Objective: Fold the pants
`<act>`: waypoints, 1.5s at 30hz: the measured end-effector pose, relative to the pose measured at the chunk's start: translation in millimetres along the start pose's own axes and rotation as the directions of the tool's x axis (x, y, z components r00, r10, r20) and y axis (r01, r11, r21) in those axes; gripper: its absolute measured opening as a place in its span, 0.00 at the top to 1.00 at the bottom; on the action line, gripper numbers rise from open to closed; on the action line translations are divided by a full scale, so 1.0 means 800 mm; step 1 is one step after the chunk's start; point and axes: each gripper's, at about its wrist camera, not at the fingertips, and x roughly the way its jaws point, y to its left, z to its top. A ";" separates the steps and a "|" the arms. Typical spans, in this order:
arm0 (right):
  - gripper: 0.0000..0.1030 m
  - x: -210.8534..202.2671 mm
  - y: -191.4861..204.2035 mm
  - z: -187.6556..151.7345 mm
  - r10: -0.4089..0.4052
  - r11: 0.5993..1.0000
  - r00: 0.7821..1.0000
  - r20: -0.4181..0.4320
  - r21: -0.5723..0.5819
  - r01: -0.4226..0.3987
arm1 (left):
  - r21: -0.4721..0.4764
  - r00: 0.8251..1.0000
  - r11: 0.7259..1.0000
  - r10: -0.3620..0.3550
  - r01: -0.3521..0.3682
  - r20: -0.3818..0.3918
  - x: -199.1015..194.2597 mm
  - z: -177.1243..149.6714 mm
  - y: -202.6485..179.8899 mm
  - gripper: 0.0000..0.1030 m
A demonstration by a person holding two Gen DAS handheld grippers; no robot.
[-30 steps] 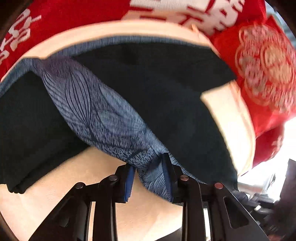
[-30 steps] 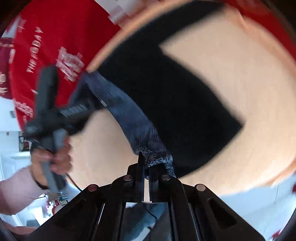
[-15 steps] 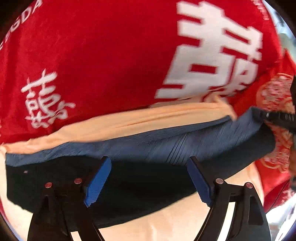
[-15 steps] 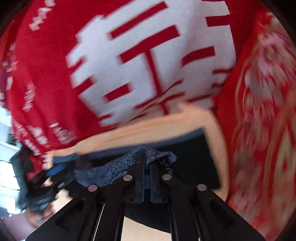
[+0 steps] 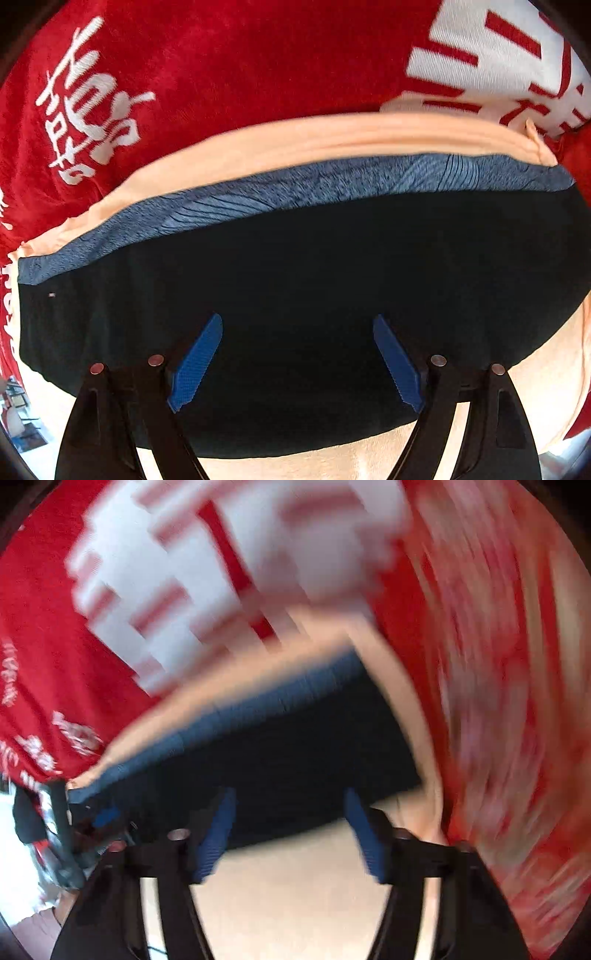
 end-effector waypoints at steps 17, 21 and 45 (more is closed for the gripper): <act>0.55 -0.020 -0.021 -0.004 -0.083 0.997 0.991 0.104 0.017 0.082 | -0.005 0.998 0.999 0.046 -0.046 0.038 -0.011 0.008 0.028 0.17; 0.55 0.015 0.032 0.023 -0.056 0.986 0.996 0.074 -0.150 0.067 | -0.035 0.996 0.997 0.069 -0.067 0.058 0.009 0.014 0.026 0.12; 0.40 0.031 0.106 -0.100 -0.142 0.966 0.990 -0.019 -0.219 0.134 | -0.092 0.999 0.995 -0.040 0.040 -0.001 -0.027 -0.031 0.147 0.00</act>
